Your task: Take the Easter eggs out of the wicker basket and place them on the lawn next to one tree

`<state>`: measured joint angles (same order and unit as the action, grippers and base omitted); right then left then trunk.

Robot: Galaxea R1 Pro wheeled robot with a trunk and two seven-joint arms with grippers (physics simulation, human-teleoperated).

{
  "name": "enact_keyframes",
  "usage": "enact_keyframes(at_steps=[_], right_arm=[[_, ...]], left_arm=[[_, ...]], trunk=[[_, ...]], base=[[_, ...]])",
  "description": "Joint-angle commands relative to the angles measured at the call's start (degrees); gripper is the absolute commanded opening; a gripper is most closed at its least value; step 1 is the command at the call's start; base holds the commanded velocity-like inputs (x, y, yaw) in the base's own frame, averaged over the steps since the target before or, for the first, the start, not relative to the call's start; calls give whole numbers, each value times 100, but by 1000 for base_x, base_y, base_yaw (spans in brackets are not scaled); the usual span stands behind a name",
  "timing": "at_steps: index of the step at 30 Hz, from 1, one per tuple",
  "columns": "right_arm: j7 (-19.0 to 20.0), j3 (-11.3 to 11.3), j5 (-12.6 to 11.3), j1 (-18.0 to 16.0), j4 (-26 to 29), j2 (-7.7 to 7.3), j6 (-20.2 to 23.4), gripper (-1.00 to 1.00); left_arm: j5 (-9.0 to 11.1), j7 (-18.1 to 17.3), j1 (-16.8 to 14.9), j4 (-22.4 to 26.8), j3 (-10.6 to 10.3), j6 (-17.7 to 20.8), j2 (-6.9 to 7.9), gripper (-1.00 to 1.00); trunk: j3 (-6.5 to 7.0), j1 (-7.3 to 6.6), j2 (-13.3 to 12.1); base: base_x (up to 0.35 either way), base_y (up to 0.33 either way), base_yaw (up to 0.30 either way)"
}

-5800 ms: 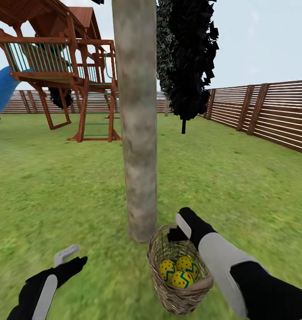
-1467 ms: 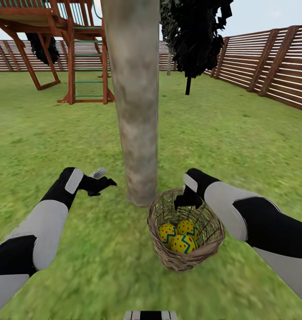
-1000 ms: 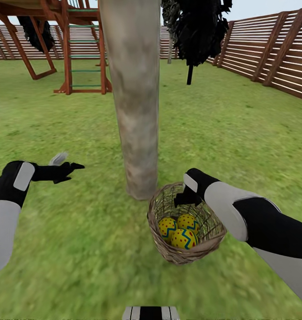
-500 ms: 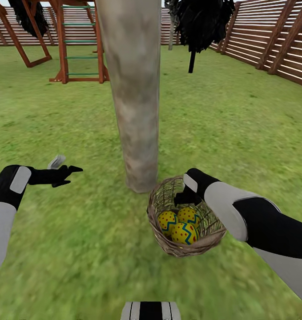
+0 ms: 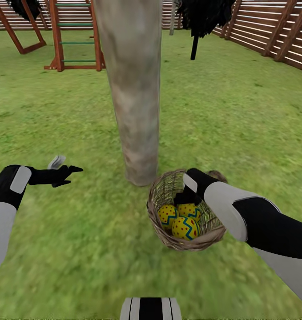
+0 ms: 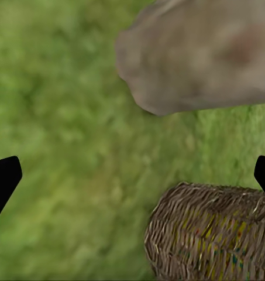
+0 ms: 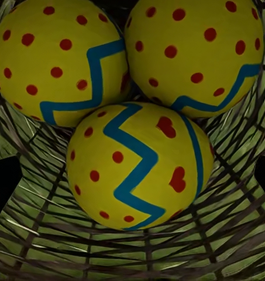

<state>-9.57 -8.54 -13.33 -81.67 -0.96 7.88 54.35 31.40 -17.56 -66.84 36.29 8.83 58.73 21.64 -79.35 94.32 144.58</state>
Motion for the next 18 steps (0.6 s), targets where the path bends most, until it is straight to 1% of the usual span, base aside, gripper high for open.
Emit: enact_keyframes(at_steps=[1,18], right_arm=[[-27,-42,-61,-7,-11,3,5,100],[-22,-42,-64,24,-17,3,-3,100]], left_arm=[[-55,-57,-4,0,22,25,-2,100],[-64,-58,-4,22,22,25,-19,100]], trunk=[[-27,1,4],[-404,45,26]], base=[[0,0,0],[0,0,0]])
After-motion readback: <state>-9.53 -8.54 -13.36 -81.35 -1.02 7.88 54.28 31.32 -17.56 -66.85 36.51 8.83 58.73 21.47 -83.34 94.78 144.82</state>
